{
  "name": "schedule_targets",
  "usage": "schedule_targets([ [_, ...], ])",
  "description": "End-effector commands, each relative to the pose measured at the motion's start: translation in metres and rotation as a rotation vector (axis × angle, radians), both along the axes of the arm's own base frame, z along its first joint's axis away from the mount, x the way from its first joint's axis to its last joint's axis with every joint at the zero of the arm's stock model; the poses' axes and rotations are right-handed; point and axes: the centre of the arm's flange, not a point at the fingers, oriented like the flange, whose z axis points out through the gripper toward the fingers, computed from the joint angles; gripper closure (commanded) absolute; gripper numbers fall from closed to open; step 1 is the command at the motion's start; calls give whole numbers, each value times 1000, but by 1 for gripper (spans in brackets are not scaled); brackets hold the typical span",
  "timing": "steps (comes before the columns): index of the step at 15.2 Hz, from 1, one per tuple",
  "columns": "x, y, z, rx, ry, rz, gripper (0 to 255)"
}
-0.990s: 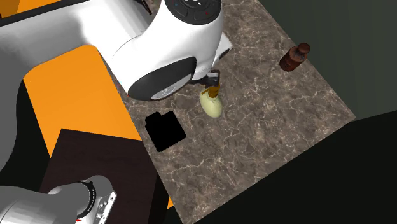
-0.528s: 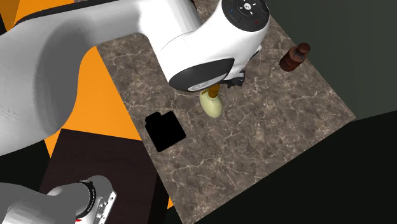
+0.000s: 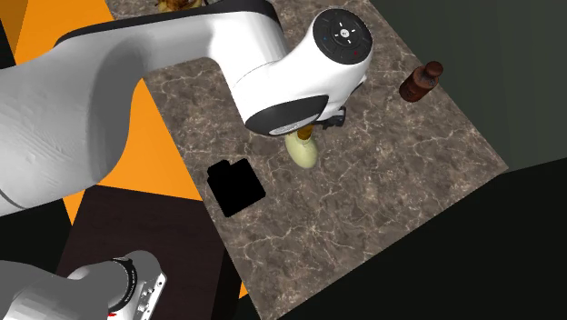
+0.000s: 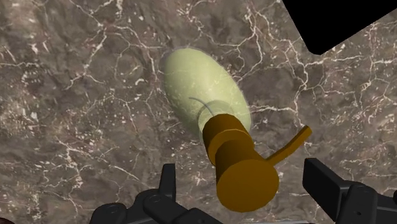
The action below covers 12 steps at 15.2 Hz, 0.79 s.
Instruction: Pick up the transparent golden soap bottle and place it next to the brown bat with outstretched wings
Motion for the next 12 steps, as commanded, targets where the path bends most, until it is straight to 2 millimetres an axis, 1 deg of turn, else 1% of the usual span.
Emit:
schedule_targets([
  [1,0,-1,-2,0,0,0,0],
  [6,0,-1,-2,0,0,0,0],
  [7,0,-1,-2,0,0,0,255],
  [12,0,-1,-2,0,0,0,255],
])
